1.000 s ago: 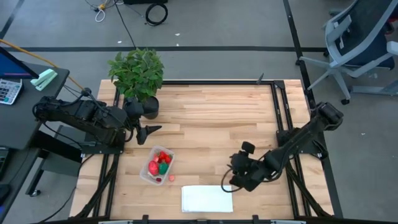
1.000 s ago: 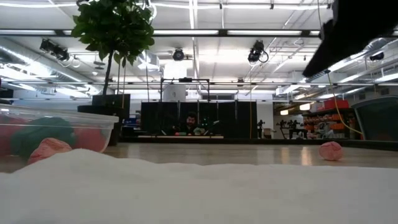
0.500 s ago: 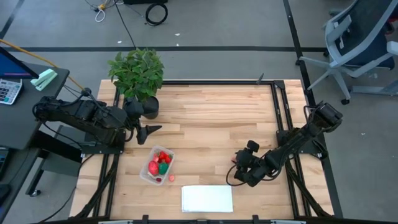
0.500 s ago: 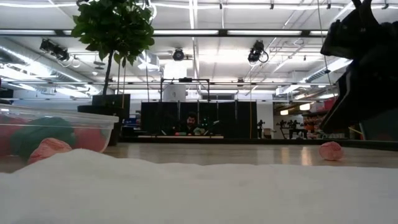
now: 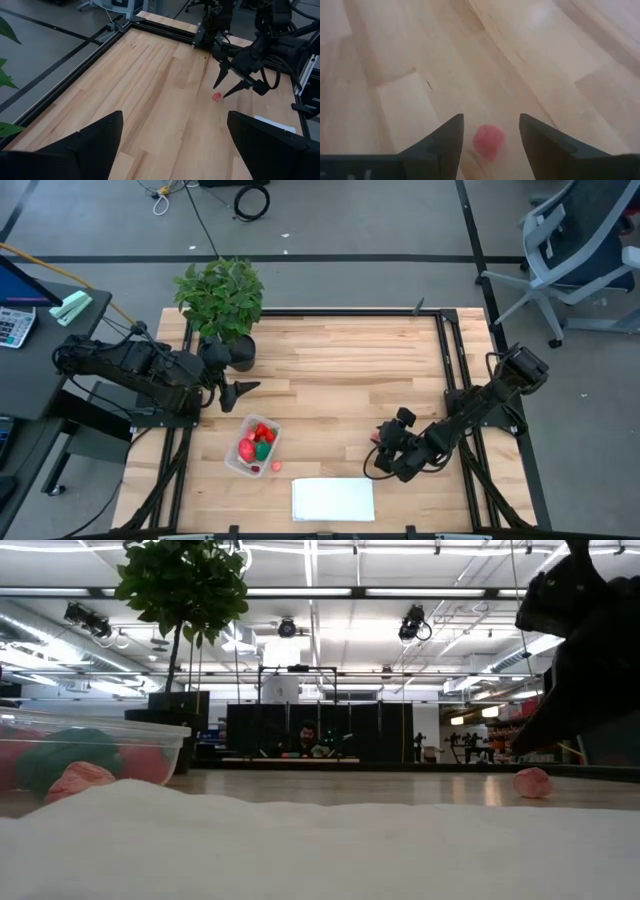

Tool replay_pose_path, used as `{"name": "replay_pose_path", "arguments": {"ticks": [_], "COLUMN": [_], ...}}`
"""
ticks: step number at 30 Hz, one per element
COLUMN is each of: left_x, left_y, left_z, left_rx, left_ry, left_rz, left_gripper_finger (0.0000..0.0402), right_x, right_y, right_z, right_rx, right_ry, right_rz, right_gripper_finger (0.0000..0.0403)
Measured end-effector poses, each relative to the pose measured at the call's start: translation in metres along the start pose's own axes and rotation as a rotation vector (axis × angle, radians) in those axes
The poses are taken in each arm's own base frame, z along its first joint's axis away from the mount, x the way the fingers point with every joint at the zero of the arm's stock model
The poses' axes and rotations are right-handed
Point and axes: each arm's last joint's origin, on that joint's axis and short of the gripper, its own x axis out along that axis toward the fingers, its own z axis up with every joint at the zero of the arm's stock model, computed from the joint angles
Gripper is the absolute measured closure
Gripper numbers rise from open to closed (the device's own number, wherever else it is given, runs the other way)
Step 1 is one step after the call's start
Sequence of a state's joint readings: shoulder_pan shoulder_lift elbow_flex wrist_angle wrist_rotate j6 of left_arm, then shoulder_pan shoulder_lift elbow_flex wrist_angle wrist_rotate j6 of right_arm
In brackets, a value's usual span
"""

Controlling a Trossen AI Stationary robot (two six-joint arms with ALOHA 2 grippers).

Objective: Pick and placing Produce into tupperware
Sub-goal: Put the pink peach into the transparent bin

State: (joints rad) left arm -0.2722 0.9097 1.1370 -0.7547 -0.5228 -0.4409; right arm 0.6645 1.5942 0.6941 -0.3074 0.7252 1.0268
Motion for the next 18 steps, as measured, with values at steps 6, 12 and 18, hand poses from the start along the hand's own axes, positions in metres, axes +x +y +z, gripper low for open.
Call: {"name": "replay_pose_path", "arguments": {"ticks": [6, 12, 18], "left_x": [0.000, 0.000, 0.000], "left_y": [0.000, 0.000, 0.000], "left_z": [0.000, 0.000, 0.000], "left_rx": [0.001, 0.002, 0.002], "left_ry": [0.000, 0.000, 0.000], "left_rz": [0.000, 0.000, 0.000], "left_gripper_finger": [0.0037, 0.0037, 0.0037], "right_x": [0.005, 0.009, 0.016], "right_y": [0.004, 0.004, 0.005], "right_z": [-0.012, -0.016, -0.024], "right_rx": [-0.010, -0.014, 0.003], "right_ry": [0.014, -0.005, 0.008], "right_rz": [-0.021, -0.044, -0.070], "right_gripper_finger": [0.0201, 0.0203, 0.0204]}}
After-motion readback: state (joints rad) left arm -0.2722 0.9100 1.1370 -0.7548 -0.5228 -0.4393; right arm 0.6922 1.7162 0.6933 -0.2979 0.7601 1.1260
